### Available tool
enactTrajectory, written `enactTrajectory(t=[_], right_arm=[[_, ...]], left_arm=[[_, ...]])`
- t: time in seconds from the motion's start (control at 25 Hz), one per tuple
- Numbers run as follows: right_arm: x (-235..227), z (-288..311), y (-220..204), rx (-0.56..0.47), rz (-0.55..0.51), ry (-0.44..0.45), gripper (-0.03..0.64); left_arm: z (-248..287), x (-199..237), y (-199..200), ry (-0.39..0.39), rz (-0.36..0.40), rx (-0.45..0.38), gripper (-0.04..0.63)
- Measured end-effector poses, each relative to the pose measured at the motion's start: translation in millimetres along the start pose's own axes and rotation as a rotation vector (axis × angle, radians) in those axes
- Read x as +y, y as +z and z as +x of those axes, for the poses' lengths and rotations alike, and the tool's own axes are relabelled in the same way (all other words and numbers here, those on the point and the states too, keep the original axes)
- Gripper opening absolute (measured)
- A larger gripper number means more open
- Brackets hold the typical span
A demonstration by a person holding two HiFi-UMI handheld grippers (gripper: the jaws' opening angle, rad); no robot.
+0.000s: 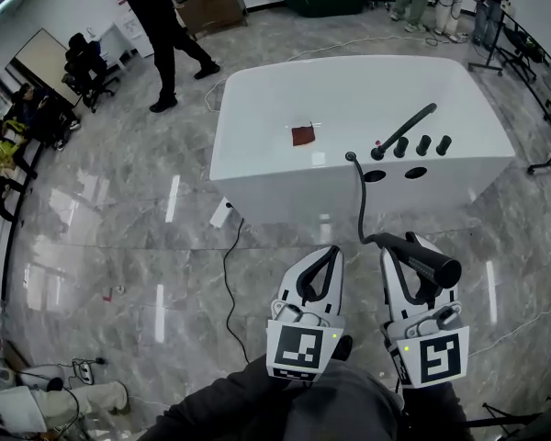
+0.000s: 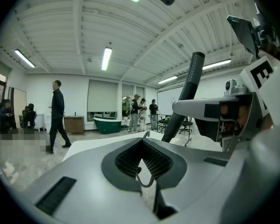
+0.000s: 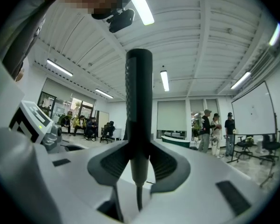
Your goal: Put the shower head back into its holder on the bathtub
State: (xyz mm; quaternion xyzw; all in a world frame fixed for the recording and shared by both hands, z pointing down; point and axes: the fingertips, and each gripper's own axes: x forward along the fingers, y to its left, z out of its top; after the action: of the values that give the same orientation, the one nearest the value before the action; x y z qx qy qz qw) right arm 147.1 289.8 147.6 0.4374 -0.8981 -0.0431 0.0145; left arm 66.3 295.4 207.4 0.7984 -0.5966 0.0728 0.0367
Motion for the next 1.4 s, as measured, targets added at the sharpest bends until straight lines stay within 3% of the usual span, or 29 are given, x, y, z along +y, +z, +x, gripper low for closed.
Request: enactTrajectory(t=[0.48, 0.88, 1.4], right_arm=[[-18, 77, -14, 0.072, -0.025, 0.015, 0.14], [-37, 118, -18, 0.096, -0.02, 0.019, 0.14], [-46, 178, 3, 0.091, -0.053, -0.04, 0.14]], left_arm=[[81, 63, -2, -0.007, -0.075, -0.012, 0.003], [122, 89, -3, -0.016, -0.075, 0.005, 0.003], [167, 128, 14, -0.093, -0.096, -0.032, 0.003]])
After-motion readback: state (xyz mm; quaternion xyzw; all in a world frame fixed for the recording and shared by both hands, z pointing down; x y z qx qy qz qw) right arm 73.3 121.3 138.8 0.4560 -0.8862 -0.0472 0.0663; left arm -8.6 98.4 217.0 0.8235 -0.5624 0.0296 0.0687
